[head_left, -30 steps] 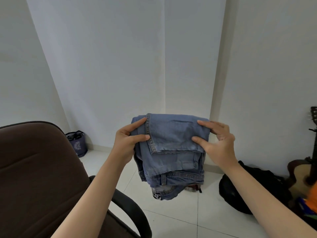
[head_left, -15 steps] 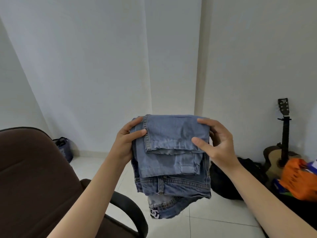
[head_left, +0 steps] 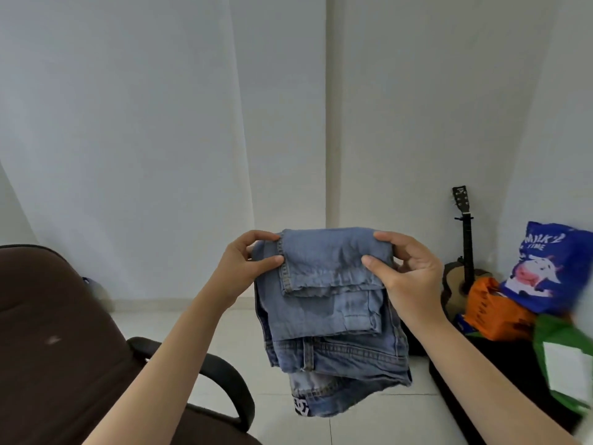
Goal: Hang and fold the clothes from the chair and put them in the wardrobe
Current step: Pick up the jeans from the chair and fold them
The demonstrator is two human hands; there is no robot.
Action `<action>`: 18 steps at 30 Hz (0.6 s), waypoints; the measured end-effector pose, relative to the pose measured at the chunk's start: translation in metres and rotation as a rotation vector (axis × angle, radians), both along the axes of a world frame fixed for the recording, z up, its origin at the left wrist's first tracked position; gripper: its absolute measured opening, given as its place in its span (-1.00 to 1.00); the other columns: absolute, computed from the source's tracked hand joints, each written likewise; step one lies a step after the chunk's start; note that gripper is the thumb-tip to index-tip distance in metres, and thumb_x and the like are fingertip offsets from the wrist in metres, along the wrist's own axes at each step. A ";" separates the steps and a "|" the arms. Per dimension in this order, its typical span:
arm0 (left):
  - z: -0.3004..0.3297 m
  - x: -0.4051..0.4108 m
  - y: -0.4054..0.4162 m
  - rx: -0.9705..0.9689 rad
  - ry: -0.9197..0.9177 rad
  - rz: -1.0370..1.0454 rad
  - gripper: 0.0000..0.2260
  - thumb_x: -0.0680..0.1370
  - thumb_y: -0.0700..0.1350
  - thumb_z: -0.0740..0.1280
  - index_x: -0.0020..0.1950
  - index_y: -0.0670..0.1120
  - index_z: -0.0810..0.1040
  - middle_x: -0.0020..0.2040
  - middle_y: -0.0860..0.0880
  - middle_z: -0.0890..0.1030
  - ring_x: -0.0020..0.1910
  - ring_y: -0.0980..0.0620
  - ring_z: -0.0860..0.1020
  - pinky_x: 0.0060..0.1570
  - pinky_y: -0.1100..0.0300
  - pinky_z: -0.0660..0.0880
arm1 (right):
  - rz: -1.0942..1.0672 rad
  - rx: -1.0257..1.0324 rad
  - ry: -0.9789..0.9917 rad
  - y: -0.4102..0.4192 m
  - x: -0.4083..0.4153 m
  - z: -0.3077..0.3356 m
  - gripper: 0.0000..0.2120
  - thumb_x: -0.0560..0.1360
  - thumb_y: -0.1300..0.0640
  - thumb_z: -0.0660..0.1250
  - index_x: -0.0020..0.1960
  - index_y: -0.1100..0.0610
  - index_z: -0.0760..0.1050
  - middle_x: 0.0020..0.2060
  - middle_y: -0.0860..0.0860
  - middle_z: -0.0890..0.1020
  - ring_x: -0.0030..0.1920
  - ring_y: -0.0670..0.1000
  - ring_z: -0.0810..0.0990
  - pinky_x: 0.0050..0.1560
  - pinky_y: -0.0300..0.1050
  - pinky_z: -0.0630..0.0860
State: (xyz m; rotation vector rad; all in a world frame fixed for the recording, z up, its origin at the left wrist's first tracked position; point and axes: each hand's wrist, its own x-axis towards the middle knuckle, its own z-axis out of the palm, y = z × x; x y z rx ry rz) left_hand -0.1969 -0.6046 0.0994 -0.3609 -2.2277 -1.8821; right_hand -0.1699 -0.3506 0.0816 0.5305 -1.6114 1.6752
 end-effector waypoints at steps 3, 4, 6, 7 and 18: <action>-0.017 0.040 0.029 -0.115 -0.101 -0.049 -0.80 0.47 -0.10 0.44 0.08 0.04 0.57 0.09 -0.04 0.61 0.04 -0.08 0.60 -0.16 0.22 0.58 | -0.071 0.022 -0.028 0.023 0.049 -0.016 -0.63 0.31 0.48 0.47 -0.07 0.06 0.59 -0.24 -0.22 0.68 -0.21 -0.18 0.66 -0.19 -0.37 0.55; -0.022 0.054 0.038 -0.161 -0.099 -0.032 -0.81 0.48 -0.07 0.43 0.08 0.06 0.56 0.11 0.00 0.59 0.05 0.00 0.59 -0.18 0.29 0.56 | -0.101 0.035 -0.025 0.029 0.061 -0.024 -0.62 0.30 0.48 0.47 -0.07 0.05 0.59 -0.23 -0.23 0.68 -0.22 -0.17 0.65 -0.18 -0.37 0.55; -0.031 0.092 0.058 -0.253 -0.075 0.046 -0.80 0.49 -0.09 0.41 0.10 0.02 0.54 0.04 0.08 0.55 -0.10 0.30 0.58 -0.30 0.48 0.48 | -0.185 0.075 -0.047 0.042 0.092 -0.039 -0.60 0.29 0.46 0.50 -0.06 0.02 0.60 -0.23 -0.16 0.68 -0.21 -0.13 0.65 -0.14 -0.34 0.55; -0.035 0.113 0.068 -0.244 -0.078 0.083 -0.79 0.50 -0.10 0.40 0.11 -0.01 0.52 -0.04 0.10 0.54 -0.21 0.38 0.56 -0.36 0.51 0.45 | -0.231 0.109 -0.056 0.048 0.107 -0.048 -0.59 0.28 0.44 0.51 -0.06 0.00 0.60 -0.23 -0.11 0.68 -0.19 -0.10 0.65 -0.12 -0.32 0.55; -0.069 0.231 0.165 -0.128 -0.507 -0.586 -0.62 0.60 0.13 0.15 0.41 0.18 0.24 -0.08 -0.13 0.70 -0.08 -0.06 0.68 -0.06 0.10 0.55 | -0.479 0.296 -0.240 0.104 0.264 -0.100 -0.62 0.27 0.40 0.54 -0.11 -0.01 0.57 -0.34 0.04 0.58 -0.40 -0.16 0.48 -0.32 -0.34 0.43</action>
